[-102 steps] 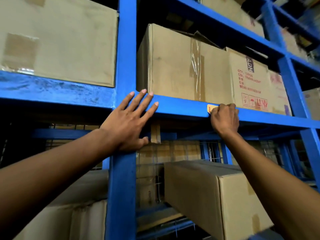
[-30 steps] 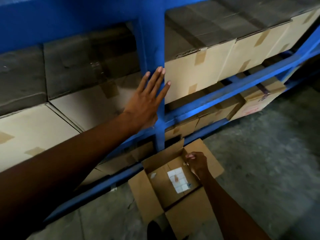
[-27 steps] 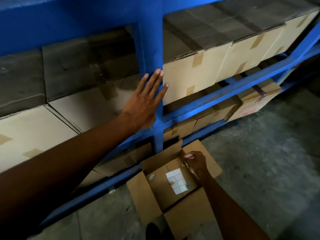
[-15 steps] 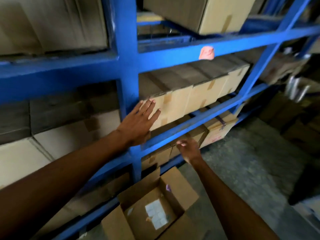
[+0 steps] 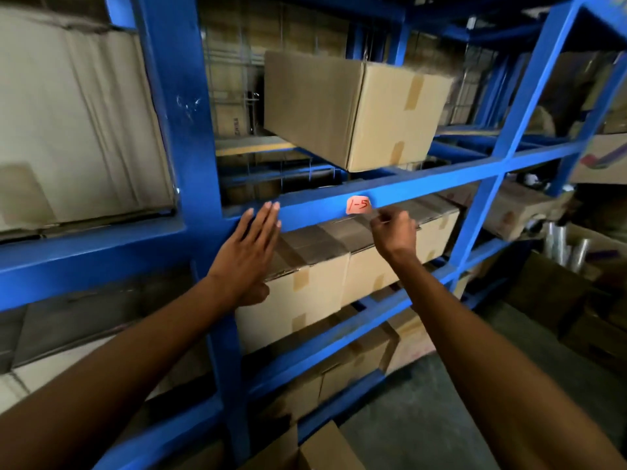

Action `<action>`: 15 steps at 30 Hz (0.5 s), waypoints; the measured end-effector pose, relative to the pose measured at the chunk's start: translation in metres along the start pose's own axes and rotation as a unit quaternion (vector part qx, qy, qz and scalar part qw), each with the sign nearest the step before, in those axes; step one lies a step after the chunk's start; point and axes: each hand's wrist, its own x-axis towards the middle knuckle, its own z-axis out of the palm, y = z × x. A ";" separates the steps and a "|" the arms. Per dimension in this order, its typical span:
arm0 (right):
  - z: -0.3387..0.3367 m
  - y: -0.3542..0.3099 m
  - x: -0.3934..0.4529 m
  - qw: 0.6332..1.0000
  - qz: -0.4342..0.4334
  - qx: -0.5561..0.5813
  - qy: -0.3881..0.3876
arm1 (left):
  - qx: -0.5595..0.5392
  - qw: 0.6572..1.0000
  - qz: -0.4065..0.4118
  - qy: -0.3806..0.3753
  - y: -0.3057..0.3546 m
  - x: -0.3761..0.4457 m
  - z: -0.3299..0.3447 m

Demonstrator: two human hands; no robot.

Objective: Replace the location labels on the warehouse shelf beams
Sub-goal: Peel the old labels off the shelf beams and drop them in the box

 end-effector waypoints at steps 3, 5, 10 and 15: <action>0.013 -0.003 0.021 1.000 -0.006 -0.013 -0.005 | -0.001 1.000 -0.007 -0.006 0.002 0.001 0.001; 0.023 -0.002 0.031 1.000 -0.010 -0.005 -0.006 | 0.006 1.000 -0.013 -0.015 0.003 0.002 0.002; 0.036 0.005 0.037 0.998 -0.052 0.017 -0.008 | 0.015 0.999 -0.027 -0.024 0.006 0.002 0.000; 0.036 0.015 0.018 0.982 -0.082 0.145 -0.087 | 0.024 0.999 -0.027 -0.017 0.006 0.002 0.000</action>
